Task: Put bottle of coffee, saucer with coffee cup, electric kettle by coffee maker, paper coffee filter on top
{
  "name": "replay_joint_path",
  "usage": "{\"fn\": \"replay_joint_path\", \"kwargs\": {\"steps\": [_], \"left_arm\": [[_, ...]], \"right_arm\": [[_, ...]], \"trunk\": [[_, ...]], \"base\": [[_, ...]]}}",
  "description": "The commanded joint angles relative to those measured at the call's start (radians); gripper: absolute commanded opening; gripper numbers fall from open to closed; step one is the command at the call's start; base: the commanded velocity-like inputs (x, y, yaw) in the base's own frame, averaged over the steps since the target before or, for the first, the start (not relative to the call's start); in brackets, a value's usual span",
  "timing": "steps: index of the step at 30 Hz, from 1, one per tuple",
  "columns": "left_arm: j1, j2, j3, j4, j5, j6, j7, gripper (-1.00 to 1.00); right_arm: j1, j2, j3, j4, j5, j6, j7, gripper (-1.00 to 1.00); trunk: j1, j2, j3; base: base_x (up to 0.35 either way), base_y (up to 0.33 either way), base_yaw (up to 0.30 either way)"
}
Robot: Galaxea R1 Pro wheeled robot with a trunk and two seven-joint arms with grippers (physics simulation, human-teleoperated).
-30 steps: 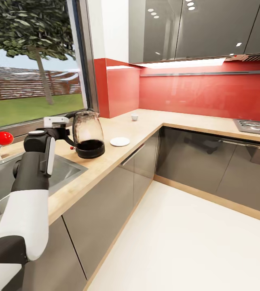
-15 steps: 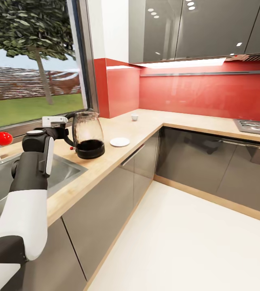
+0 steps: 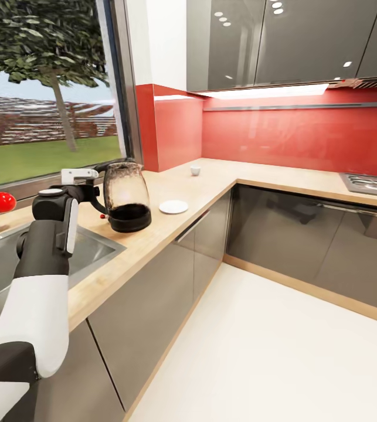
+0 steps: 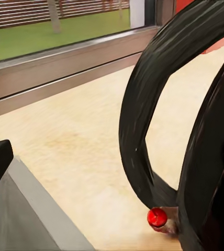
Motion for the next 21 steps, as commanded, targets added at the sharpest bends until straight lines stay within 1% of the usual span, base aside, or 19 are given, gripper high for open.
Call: {"fn": "replay_joint_path", "kwargs": {"steps": [1,14,21], "left_arm": [[-0.001,0.000,-0.001,-0.001,0.001,0.004,0.003,1.00],[-0.001,0.000,0.000,0.000,-0.001,0.003,0.005,1.00],[-0.001,0.002,0.000,-0.003,-0.002,0.003,0.004,1.00]], "right_arm": [[-0.001,0.000,0.003,0.000,-0.011,-0.002,0.008,1.00],[-0.001,0.000,0.003,0.000,-0.011,-0.002,0.008,1.00],[-0.001,0.000,0.003,0.000,-0.011,-0.002,0.008,1.00]], "trunk": [[0.000,0.000,-0.001],[0.000,0.000,-0.001],[0.000,0.000,-0.001]], "base": [[0.109,0.000,0.000],[0.019,0.000,0.000],[0.063,0.033,0.000]]}}
